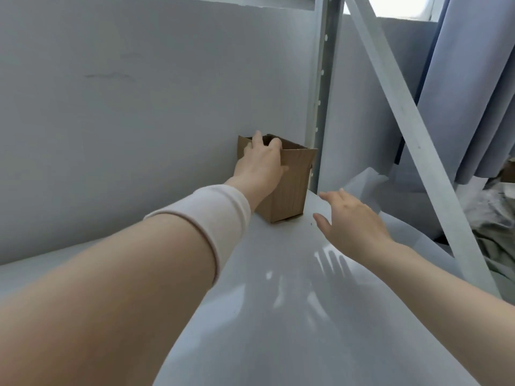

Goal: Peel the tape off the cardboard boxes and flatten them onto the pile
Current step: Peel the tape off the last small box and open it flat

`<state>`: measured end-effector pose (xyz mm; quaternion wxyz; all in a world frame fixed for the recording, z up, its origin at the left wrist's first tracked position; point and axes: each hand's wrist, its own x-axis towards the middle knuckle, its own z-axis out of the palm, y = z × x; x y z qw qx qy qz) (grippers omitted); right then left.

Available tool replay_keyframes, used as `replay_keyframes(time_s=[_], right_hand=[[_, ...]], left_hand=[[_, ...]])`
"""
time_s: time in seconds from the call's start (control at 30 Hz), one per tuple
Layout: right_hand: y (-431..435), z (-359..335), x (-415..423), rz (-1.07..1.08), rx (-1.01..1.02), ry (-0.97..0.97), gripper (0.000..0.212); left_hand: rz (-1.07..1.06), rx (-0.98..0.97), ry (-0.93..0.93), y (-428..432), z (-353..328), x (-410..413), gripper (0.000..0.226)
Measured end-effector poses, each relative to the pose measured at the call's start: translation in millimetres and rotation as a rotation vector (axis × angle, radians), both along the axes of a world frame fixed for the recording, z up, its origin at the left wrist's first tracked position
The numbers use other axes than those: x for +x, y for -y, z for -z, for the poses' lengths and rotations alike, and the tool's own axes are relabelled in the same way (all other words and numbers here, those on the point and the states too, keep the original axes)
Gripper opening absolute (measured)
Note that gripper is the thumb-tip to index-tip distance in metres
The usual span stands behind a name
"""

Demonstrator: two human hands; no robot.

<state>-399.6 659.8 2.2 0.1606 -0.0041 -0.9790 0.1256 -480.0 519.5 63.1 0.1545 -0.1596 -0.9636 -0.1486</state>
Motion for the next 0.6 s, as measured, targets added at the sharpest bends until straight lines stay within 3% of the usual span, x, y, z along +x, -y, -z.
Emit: replay_keyframes(time_s=[0.13, 0.27, 0.6], right_hand=[[-2.7, 2.0, -1.1, -0.022, -0.281, -0.064, 0.051], [9.2, -12.6, 23.0, -0.248, -0.540, -0.196, 0.049], [113.9, -80.8, 138.8, -0.683, -0.566, -0.199, 0.025]], left_hand=[[0.056, 0.275, -0.027, 14.5, -7.4, 4.8, 0.027], [0.017, 0.501, 0.013, 47.7, -30.0, 30.0, 0.022], [-0.175, 0.926, 0.319, 187.7, -79.1, 155.8, 0.021]])
